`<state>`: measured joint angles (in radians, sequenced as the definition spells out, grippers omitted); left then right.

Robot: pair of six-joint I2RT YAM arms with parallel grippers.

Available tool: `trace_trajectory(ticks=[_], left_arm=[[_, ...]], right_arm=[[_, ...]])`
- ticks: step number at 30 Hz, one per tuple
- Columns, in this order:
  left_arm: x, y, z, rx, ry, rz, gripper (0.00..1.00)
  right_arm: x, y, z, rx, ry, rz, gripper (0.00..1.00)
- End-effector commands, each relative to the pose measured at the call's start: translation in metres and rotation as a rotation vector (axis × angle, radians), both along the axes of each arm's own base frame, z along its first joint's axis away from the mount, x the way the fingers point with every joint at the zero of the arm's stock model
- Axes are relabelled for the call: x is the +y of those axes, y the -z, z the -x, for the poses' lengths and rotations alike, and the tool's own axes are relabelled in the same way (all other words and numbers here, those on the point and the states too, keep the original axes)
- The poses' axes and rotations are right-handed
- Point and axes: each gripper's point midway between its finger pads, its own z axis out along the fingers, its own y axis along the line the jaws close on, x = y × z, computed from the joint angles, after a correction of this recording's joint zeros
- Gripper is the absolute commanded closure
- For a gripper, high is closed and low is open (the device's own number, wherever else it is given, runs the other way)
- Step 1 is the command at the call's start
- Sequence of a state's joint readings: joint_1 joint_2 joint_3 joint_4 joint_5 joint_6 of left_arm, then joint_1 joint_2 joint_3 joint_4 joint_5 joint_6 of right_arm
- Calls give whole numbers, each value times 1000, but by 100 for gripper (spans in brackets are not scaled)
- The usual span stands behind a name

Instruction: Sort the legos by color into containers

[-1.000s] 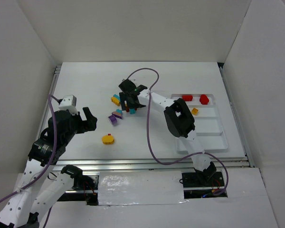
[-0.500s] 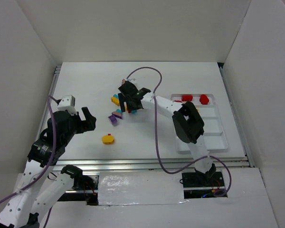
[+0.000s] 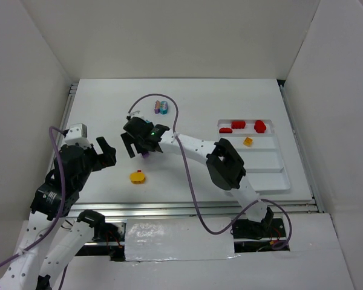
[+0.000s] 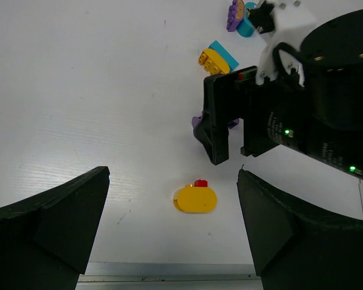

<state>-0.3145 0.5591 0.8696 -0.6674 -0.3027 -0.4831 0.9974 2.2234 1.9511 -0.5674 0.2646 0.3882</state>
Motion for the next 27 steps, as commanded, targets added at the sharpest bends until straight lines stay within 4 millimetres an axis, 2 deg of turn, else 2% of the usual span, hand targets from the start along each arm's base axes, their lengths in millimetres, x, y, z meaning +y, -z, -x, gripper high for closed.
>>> trace_trajectory(ticks=[1, 2, 4, 7, 8, 10, 11, 12, 13, 14, 15, 16, 17, 18, 19, 20, 21, 22, 23, 24, 25, 26, 27], left_arm=[[1, -8, -2, -32, -16, 19, 0], [1, -8, -2, -33, -13, 20, 0], [0, -8, -2, -33, -8, 20, 0], [-1, -8, -2, -32, -1, 19, 1], [-1, -8, -3, -32, 1, 19, 1], [-2, -8, -3, -31, 6, 19, 0], [-3, -8, -3, -33, 7, 20, 0], [-3, -8, -3, -34, 9, 20, 0], [-3, -8, -3, -34, 9, 20, 0], [-3, -7, -3, -32, 12, 20, 1], [-3, -8, -3, -32, 12, 19, 1], [-3, -7, -3, -32, 13, 18, 1], [-4, -8, -3, -32, 14, 19, 1], [-3, -8, -3, -32, 13, 18, 1], [-3, -8, -3, -32, 9, 20, 0], [-1, -9, -2, -36, 3, 20, 0], [-1, -9, -2, -37, 3, 20, 1], [0, -11, -1, -46, -1, 23, 0], [0, -11, -1, -49, -1, 25, 1], [-1, -13, 0, -56, 3, 27, 0], [0, -12, 1, -58, 1, 27, 0], [0, -13, 1, -58, 0, 27, 0], [0, -13, 1, -58, -1, 28, 0]], right_arm=[[-2, 12, -9, 1, -5, 48, 5], [-2, 21, -11, 6, -6, 62, 7], [-2, 25, -13, -2, -4, 78, 9], [0, 35, -11, 13, -24, 86, 29], [2, 34, -10, 12, -32, 76, 40], [2, 38, -8, 19, -41, 72, 50], [2, 34, -8, 14, -40, 66, 79], [2, 30, -9, 4, -27, 57, 100], [-2, 34, -6, 8, -27, 63, 100], [2, 15, -6, -19, -31, 17, 100], [1, 7, -4, -25, -29, -2, 100], [-5, 11, 2, -11, -31, 0, 100], [-7, -21, 2, -49, -26, -58, 100], [-23, -16, 6, -41, -11, -41, 100], [-35, -24, 5, -53, 14, -47, 100], [-52, -60, 1, -107, 64, -102, 100], [-77, -68, -11, -102, 132, -127, 100], [-104, -76, -5, -90, 163, -149, 100], [-142, -58, -12, -48, 252, -128, 100], [-152, -59, -3, -39, 266, -134, 100], [-189, -78, -15, -63, 361, -169, 100], [-218, -72, -14, -44, 446, -154, 100], [-248, -54, -7, -11, 510, -118, 100]])
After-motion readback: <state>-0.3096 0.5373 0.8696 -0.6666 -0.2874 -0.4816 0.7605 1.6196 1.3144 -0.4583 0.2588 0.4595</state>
